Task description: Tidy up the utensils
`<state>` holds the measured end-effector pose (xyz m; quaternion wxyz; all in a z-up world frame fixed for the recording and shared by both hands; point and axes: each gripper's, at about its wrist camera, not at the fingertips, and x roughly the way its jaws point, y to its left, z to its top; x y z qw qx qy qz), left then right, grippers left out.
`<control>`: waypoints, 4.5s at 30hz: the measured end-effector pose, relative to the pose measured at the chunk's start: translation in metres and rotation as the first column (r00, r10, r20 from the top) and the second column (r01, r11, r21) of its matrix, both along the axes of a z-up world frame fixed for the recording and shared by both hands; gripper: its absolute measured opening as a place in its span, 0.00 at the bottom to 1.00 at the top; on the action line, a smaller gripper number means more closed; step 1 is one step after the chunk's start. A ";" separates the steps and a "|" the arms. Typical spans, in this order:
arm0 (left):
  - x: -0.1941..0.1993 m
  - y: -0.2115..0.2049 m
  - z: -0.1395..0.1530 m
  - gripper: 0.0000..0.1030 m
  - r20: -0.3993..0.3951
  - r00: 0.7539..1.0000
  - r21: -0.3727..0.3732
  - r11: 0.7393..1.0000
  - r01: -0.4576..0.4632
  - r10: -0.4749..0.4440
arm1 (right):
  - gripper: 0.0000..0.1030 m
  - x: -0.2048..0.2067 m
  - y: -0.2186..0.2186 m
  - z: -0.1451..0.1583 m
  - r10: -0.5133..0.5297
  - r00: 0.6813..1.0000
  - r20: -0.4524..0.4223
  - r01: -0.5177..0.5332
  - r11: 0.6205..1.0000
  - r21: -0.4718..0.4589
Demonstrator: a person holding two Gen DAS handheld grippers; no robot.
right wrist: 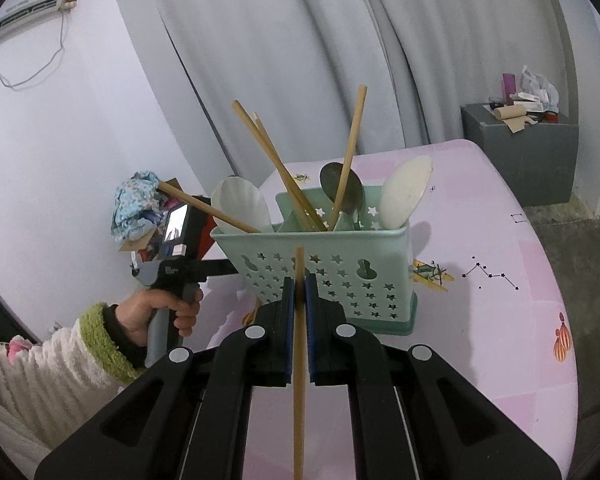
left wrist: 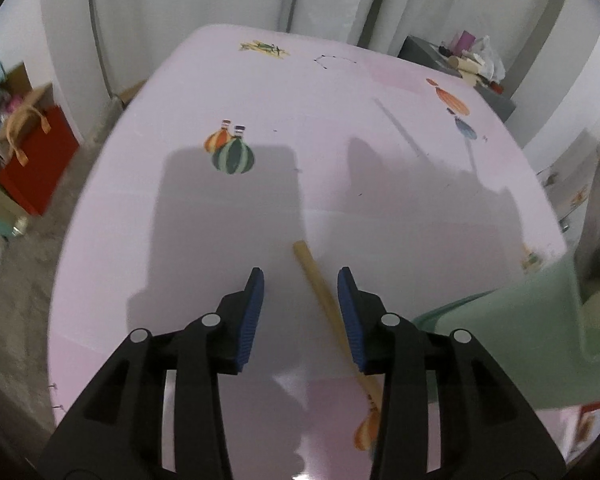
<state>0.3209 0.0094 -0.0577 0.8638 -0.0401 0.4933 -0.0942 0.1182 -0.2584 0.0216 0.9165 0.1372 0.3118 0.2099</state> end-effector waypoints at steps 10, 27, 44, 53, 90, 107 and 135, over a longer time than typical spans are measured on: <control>-0.006 0.020 0.001 0.17 -0.019 0.999 0.033 0.999 -0.040 0.041 | 0.06 -0.003 0.001 0.003 0.012 1.000 0.008 -0.012 1.000 0.012; -0.059 0.063 0.048 0.04 0.135 0.970 -0.340 0.929 -0.146 0.202 | 0.06 -0.007 0.000 0.009 0.015 1.000 0.021 -0.015 1.000 0.009; -0.176 0.059 0.227 0.04 0.608 0.777 -0.528 0.813 0.244 0.162 | 0.06 -0.014 0.006 0.015 0.025 0.999 0.042 -0.026 0.999 0.021; -0.148 0.000 0.268 0.04 0.700 0.690 -0.517 0.798 0.309 0.186 | 0.06 -0.014 0.003 0.015 0.021 0.999 0.048 -0.023 0.999 0.038; -0.071 -0.115 0.201 0.04 0.781 0.565 -0.302 0.953 -0.028 0.265 | 0.06 -0.005 -0.027 0.000 -0.001 1.000 0.024 -0.001 0.994 0.110; -0.152 -0.070 0.191 0.68 0.688 0.715 -0.323 0.935 0.147 0.125 | 0.06 -0.014 -0.030 0.046 -0.032 0.990 0.137 0.019 0.995 0.095; -0.226 -0.001 0.089 0.82 0.493 0.870 -0.206 0.972 0.117 0.000 | 0.05 0.061 0.018 0.155 -0.074 0.913 0.400 0.082 0.997 -0.002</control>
